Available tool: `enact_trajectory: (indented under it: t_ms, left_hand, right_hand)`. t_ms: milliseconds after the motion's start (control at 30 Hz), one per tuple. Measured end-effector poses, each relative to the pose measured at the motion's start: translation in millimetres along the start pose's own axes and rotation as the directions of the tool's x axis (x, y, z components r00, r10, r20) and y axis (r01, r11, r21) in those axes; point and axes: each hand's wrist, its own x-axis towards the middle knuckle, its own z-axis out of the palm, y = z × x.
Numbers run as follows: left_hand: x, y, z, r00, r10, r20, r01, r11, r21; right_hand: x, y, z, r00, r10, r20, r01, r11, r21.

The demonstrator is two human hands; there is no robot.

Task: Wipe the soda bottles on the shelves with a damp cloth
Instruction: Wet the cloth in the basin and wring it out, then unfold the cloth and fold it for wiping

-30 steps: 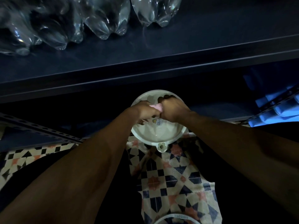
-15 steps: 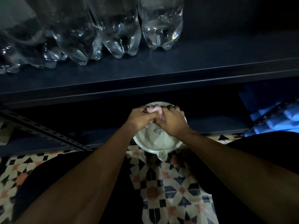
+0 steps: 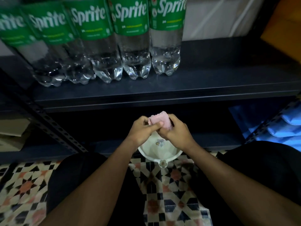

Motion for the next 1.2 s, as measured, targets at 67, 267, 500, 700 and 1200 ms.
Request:
enact_trajectory:
  t_ms: [67,267,500,700,1200]
  left_hand:
    - [-10.6,2.6,-0.1,0.999,0.027,-0.018,-0.027,0.999,-0.024]
    - [-32.3,12.2,0.4,0.999,0.050,-0.016,-0.051,0.989,-0.138]
    - [-42.7,16.5,0.3,0.999,0.029,-0.022,-0.030,0.997,-0.073]
    - [-49.6,12.8,6.2,0.993,0.114,0.024,-0.116,0.991,0.071]
    - [-32.4,5.0,-7.2,0.938,-0.139,-0.318,0.143,0.990,-0.011]
  right_hand:
    - [-7.7,-3.2,-2.2,0.999,-0.036,-0.035,0.035,0.999,-0.024]
    - [-22.6,-14.0,-15.4,0.999,0.018,-0.048,-0.011,0.991,0.132]
    - [-23.3,-5.7,-30.9,0.948,0.265,0.176,-0.290,0.948,0.133]
    - [-30.7,-26.3,-25.3,0.853,0.397,0.339,-0.511,0.770,0.382]
    - [-14.8,-38.4,-42.2,0.945,0.300,0.131,-0.327,0.892,0.313]
